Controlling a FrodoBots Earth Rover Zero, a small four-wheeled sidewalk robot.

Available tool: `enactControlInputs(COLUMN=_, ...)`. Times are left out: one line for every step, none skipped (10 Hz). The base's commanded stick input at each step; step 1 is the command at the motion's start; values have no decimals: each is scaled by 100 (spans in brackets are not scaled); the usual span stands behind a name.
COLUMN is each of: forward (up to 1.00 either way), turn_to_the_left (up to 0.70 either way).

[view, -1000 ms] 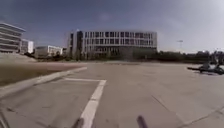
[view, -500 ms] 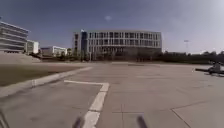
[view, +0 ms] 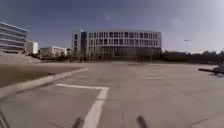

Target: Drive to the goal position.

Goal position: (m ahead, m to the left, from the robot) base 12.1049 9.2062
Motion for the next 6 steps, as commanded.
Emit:
enactControlInputs(forward=70, turn_to_the_left=0)
enactControlInputs(forward=70, turn_to_the_left=0)
enactControlInputs(forward=70, turn_to_the_left=0)
enactControlInputs(forward=70, turn_to_the_left=0)
enactControlInputs(forward=70, turn_to_the_left=0)
enactControlInputs(forward=70, turn_to_the_left=0)
